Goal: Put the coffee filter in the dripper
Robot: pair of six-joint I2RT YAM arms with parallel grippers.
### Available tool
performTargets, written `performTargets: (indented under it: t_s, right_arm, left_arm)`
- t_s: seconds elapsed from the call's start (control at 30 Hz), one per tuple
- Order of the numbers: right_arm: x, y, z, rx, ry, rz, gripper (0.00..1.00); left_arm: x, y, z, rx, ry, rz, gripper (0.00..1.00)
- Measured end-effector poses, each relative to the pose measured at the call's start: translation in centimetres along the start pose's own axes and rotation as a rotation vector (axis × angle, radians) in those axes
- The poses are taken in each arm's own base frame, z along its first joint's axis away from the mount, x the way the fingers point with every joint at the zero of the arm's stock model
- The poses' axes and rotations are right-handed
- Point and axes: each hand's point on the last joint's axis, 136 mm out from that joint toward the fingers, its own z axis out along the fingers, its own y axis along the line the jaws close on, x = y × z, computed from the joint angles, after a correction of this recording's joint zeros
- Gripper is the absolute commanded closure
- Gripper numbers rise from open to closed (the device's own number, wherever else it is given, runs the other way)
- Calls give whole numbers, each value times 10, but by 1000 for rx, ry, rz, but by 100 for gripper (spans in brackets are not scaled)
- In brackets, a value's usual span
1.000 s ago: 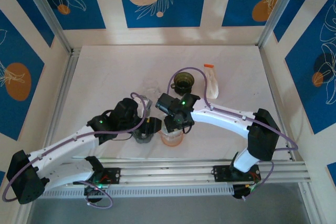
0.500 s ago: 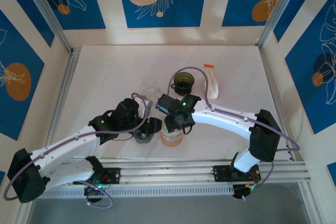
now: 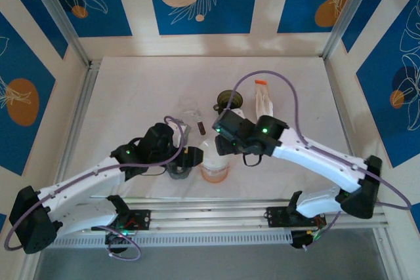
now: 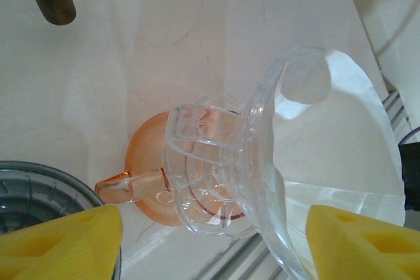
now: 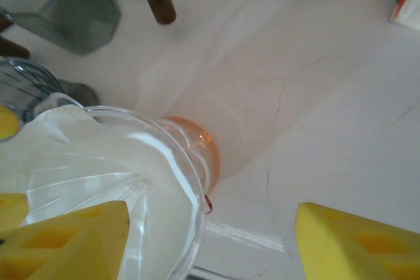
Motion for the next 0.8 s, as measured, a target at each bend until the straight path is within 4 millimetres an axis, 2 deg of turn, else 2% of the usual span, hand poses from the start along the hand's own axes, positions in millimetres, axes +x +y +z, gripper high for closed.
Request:
performTargets:
  t_s: [0.13,0.3,0.4,0.57,0.67,0.8]
  right_arm:
    - [-7,-15,-28,-39,-97,51,32]
    - [5,-35,-38,-72,-164,100,33]
    - [17,-44,-35,-84,-174,120,32]
    - [37,-56,-22,-90,-170,150,32]
    - [49,-61,-13,-87,-155,168,32]
    - [63,-63,-6,-102,-125,164,32]
  left_arm:
    - [-11,-11,-10,28,-38,8,16]
    - [-27,-27,-26,70,-97,25,14]
    - [-33,-32,-37,79,-135,32,13]
    - [-38,-26,-53,40,-198,33,12]
    - [-36,-21,-54,23,-205,23,13]
    - [-30,-13,-45,-7,-167,9,13]
